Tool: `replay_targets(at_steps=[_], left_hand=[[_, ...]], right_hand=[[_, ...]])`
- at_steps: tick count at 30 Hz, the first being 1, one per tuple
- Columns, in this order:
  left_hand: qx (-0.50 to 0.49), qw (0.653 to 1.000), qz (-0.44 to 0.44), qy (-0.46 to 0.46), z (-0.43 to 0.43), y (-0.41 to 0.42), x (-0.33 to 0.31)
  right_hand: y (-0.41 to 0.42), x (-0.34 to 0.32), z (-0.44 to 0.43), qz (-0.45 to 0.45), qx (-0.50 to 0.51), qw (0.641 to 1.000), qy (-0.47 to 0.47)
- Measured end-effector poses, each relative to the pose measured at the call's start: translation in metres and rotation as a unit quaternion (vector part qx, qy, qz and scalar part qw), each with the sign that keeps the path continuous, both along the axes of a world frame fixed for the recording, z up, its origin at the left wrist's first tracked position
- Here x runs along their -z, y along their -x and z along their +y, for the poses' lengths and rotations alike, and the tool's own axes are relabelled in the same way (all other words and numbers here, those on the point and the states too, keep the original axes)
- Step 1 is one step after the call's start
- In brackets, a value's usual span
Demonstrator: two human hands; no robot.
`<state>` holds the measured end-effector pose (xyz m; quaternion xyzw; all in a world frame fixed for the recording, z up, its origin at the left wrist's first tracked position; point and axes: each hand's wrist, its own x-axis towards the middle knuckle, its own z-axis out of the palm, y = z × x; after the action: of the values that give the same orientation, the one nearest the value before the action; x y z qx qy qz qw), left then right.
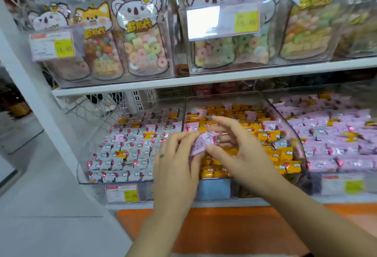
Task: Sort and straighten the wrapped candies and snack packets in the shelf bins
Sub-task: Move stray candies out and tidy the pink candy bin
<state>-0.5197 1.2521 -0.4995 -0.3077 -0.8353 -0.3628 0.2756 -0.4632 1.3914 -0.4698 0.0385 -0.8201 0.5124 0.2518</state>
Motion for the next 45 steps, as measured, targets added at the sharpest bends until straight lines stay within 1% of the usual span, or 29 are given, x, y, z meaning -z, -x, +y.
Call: replay_targets(at_steps=[4, 10, 14, 17, 20, 23, 26, 29, 33, 38, 40, 42, 44, 45], left_hand=[[0.074, 0.997, -0.016, 0.011, 0.049, -0.026, -0.001], [0.135, 0.990, -0.028, 0.030, 0.107, -0.052, -0.010], [0.167, 0.984, -0.019, 0.058, 0.142, -0.067, -0.016], [0.178, 0.979, -0.002, 0.095, 0.165, -0.072, -0.018], [0.156, 0.977, -0.028, 0.143, 0.184, -0.070, -0.017], [0.140, 0.976, -0.035, 0.164, 0.196, -0.065, -0.015], [0.073, 0.973, -0.012, 0.221, 0.207, -0.055, -0.015], [0.013, 0.961, -0.015, 0.275, 0.217, -0.045, -0.019], [-0.029, 0.930, -0.068, 0.359, 0.232, -0.042, -0.027], [-0.065, 0.903, -0.069, 0.418, 0.248, -0.039, -0.036], [-0.052, 0.913, -0.077, 0.397, 0.246, -0.039, -0.035], [-0.032, 0.936, -0.072, 0.342, 0.239, -0.040, -0.030], [-0.011, 0.965, -0.036, 0.261, 0.231, -0.040, -0.024], [0.005, 0.979, -0.021, 0.205, 0.227, -0.039, -0.023]], right_hand=[[-0.028, 0.000, 0.032, 0.043, 0.056, 0.995, 0.066], [-0.068, 0.005, 0.077, 0.072, 0.079, 0.974, 0.202], [-0.089, 0.013, 0.105, 0.082, 0.129, 0.965, 0.212], [-0.105, 0.018, 0.128, 0.105, 0.159, 0.951, 0.243], [-0.118, 0.026, 0.150, 0.131, 0.204, 0.936, 0.256], [-0.128, 0.033, 0.172, 0.175, 0.250, 0.914, 0.267], [-0.138, 0.039, 0.190, 0.198, 0.281, 0.899, 0.271], [-0.145, 0.047, 0.199, 0.192, 0.299, 0.892, 0.281], [-0.147, 0.055, 0.199, 0.180, 0.301, 0.895, 0.274], [-0.148, 0.048, 0.197, 0.184, 0.279, 0.903, 0.271], [-0.147, 0.044, 0.197, 0.182, 0.277, 0.905, 0.267], [-0.147, 0.042, 0.197, 0.176, 0.279, 0.907, 0.263], [-0.146, 0.039, 0.196, 0.174, 0.282, 0.908, 0.257], [-0.145, 0.037, 0.195, 0.175, 0.283, 0.908, 0.255]])
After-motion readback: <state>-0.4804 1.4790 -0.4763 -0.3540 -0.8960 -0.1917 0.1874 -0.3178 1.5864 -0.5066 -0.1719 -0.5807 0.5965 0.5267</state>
